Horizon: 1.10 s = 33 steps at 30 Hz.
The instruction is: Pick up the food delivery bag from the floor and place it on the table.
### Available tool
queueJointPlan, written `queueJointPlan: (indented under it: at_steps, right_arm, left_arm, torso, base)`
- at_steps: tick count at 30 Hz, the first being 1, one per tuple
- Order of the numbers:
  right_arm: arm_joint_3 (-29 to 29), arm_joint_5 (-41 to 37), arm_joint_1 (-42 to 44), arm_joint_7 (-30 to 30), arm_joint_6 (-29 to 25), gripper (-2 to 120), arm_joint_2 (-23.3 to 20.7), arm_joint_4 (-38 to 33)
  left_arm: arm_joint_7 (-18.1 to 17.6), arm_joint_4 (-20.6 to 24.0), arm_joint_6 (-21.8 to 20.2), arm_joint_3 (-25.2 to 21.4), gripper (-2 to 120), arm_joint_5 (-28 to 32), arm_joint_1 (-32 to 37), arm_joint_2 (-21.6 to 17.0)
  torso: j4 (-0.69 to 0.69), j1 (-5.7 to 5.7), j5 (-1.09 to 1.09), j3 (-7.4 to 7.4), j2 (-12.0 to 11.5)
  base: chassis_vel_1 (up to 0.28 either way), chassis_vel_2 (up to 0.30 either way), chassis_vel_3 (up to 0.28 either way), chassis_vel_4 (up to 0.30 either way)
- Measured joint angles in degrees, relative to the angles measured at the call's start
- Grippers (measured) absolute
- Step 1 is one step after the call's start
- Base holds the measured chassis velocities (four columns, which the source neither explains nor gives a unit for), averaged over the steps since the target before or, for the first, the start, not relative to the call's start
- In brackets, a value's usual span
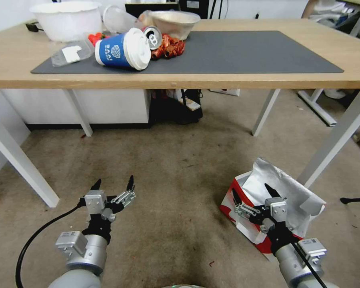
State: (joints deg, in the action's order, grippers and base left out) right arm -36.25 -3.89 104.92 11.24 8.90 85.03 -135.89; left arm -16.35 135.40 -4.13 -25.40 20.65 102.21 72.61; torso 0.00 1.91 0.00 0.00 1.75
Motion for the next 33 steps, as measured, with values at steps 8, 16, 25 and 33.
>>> queueJointPlan:
  at_steps: [8, 16, 25, 33]
  right_arm:
    - [-2.96, -8.14, -7.02, 1.30, -4.00, 100, -9.13, 7.26]
    - [-5.42, -20.25, -17.49, 5.31, -8.43, 100, -23.33, 19.31]
    - [-1.47, -28.97, -26.34, 11.18, -10.54, 100, -38.45, 33.81]
    - [2.70, -26.93, -33.53, 12.77, -10.13, 100, -44.83, 42.33]
  left_arm:
    - [0.26, 0.64, -2.82, -0.78, 100, -4.37, -0.18, -0.53]
    - [0.23, 0.80, -3.13, -0.25, 100, -6.31, 0.35, -0.29]
    - [-0.25, 1.77, -4.49, -0.35, 100, -6.03, 0.41, -0.05]
    - [-1.05, 1.84, -5.69, -0.19, 100, -6.02, 0.23, -0.04]
  torso:
    - [0.00, 0.01, 0.03, 0.00, 0.05]
    - [0.02, 0.02, 0.01, 0.00, 0.08]
    - [0.00, 0.02, 0.03, 0.00, 0.11]
    - [0.00, 0.02, 0.00, 0.00, 0.12]
  base:
    - [0.000, 0.000, 0.000, 0.000]
    - [0.000, 0.000, 0.000, 0.000]
    - [0.000, 0.000, 0.000, 0.000]
    - [0.000, 0.000, 0.000, 0.000]
